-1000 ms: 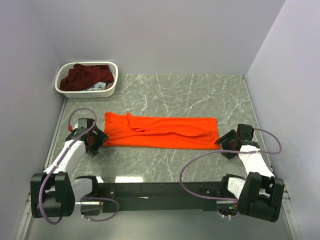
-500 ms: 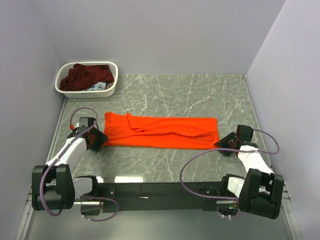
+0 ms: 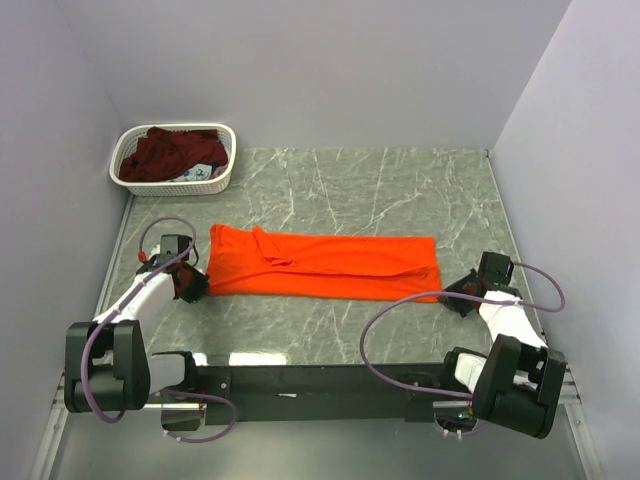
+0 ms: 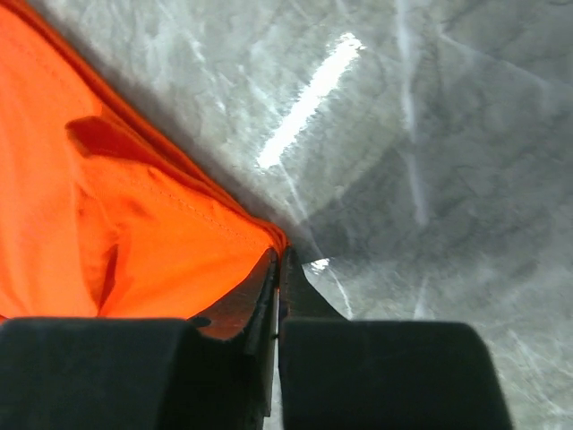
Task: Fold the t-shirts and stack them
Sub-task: Fold the tshirt
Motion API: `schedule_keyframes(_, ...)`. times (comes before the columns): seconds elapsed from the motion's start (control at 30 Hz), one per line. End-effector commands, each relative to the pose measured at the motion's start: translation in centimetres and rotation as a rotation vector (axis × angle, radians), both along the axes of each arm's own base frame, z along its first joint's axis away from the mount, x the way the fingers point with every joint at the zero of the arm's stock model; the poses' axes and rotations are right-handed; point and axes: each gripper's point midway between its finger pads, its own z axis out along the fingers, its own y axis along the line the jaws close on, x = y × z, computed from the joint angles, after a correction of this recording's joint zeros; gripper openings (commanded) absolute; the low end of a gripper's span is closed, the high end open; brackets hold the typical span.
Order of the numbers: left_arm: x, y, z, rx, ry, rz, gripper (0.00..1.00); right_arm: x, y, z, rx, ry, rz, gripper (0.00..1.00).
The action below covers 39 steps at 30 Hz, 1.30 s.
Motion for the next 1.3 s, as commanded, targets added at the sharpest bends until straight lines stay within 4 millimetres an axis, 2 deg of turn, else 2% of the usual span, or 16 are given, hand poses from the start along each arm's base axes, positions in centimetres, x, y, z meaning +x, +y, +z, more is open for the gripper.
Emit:
schedule_keyframes(0.0,-0.2,1.6,0.6,0.069,0.018,0.055,0.09,-0.1,-1.8,0.7,-0.073,0.015,-0.029,0.0)
schedule_keyframes(0.13,-1.2,2.5,1.9,0.105,0.016,0.105,0.11,-0.9,-2.9,1.4,-0.121,0.041,-0.071,0.0)
schedule_keyframes(0.23,-2.0,2.5,1.6,0.102,0.021,0.118,0.14,-1.4,-2.8,1.3,-0.118,0.041,-0.083,0.0)
schedule_keyframes(0.37,-2.6,1.8,0.6,0.067,0.041,0.118,0.24,-1.4,-2.3,1.0,-0.093,0.047,-0.073,0.17)
schedule_keyframes(0.43,-2.7,1.5,0.5,0.051,0.042,0.116,0.37,-0.9,-3.0,1.8,-0.133,0.014,-0.068,0.24)
schedule_keyframes(0.47,-2.6,1.6,0.6,0.052,0.037,0.118,0.46,-0.7,-3.2,2.2,-0.151,-0.002,-0.062,0.35)
schedule_keyframes(0.53,-2.4,1.7,1.5,0.057,0.013,0.121,0.56,-0.1,-3.6,3.2,-0.181,-0.037,-0.064,0.47)
schedule_keyframes(0.57,-2.3,1.9,1.8,0.069,0.004,0.127,0.67,0.2,-3.9,4.0,-0.2,-0.071,-0.069,0.55)
schedule_keyframes(0.63,-2.1,2.3,3.0,0.087,-0.023,0.133,0.77,1.1,-3.7,5.3,-0.225,-0.136,-0.049,0.58)
schedule_keyframes(0.7,-1.9,3.0,4.1,0.123,-0.048,0.143,0.81,2.1,-2.9,6.6,-0.252,-0.204,0.021,0.58)
schedule_keyframes(0.77,-1.6,3.5,5.5,0.151,-0.068,0.147,0.84,3.0,-1.1,8.2,-0.302,-0.27,0.136,0.56)
schedule_keyframes(0.9,-1.1,4.7,7.9,0.231,-0.108,0.119,0.86,4.6,5.5,10.8,-0.3,-0.43,0.446,0.45)
schedule_keyframes(0.93,-0.7,4.7,8.7,0.239,-0.126,0.111,0.86,4.4,8.0,10.9,-0.273,-0.447,0.547,0.42)
schedule_keyframes(1.07,-0.2,4.8,10.0,0.267,-0.158,0.07,0.85,3.8,13.8,10.0,-0.188,-0.445,0.751,0.38)
schedule_keyframes(1.17,0.2,4.4,10.5,0.268,-0.212,0.022,0.85,3.6,17.0,9.0,-0.16,-0.426,0.831,0.38)
schedule_keyframes(1.27,0.7,3.8,10.8,0.263,-0.26,-0.044,0.85,4.0,18.9,7.9,-0.162,-0.387,0.877,0.36)
